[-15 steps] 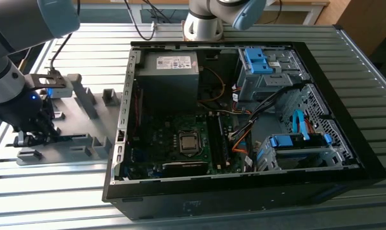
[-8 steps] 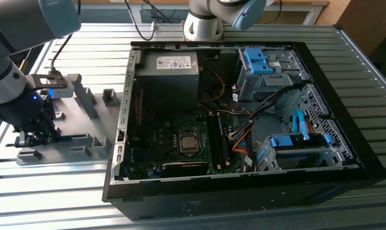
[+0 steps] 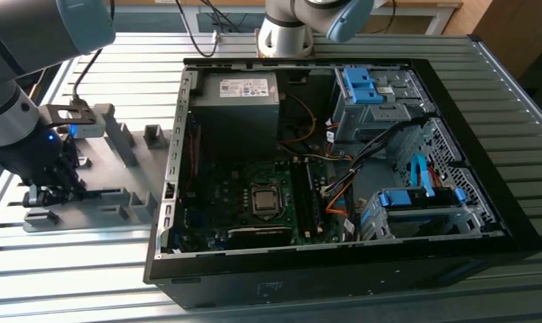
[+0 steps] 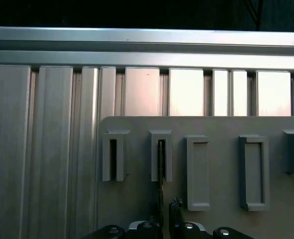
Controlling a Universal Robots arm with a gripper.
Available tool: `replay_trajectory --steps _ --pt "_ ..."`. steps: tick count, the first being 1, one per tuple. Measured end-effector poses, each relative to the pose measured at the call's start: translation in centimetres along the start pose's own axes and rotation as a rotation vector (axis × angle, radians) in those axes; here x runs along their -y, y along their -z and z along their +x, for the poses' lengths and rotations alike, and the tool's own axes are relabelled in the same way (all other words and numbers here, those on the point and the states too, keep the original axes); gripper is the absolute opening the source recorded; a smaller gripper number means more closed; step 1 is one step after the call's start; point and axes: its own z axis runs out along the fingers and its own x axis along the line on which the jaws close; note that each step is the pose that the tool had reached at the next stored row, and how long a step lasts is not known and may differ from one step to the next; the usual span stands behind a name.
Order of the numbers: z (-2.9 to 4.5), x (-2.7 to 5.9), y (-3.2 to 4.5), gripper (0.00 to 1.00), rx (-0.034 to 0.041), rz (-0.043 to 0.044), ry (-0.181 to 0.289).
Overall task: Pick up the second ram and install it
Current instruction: 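Pick up the second ram and move it above second insertion slot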
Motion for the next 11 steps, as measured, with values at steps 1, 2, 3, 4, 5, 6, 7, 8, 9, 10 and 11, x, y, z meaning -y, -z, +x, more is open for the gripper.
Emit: replay_trajectory --steps 1,2,3,4,5,6,7,8,9,10,11 --pt "0.0 0.01 0.0 0.23 0.0 -0.0001 0.0" --pt "0.0 0.01 0.0 0.23 -0.0001 -0.0001 0.0" --pt "0.0 0.02 0.0 0.23 -0.0001 -0.0001 0.001" --pt "0.0 0.03 0.01 0.23 -0.0001 -0.0001 0.002" --pt "0.0 0.03 0.01 0.23 -0.0001 -0.0002 0.003" --pt "0.0 0.03 0.01 0.23 -0.0001 -0.0002 0.005" --pt "0.0 0.03 0.01 0.23 -0.0002 -0.0002 0.006" --pt "0.0 0.03 0.01 0.23 -0.0002 -0.0002 0.007" --pt "0.0 0.03 0.01 0.23 -0.0002 -0.0003 0.008" --pt "0.0 0.03 0.01 0.23 -0.0002 -0.0003 0.009" --pt "0.0 0.03 0.02 0.23 -0.0002 -0.0002 0.01"
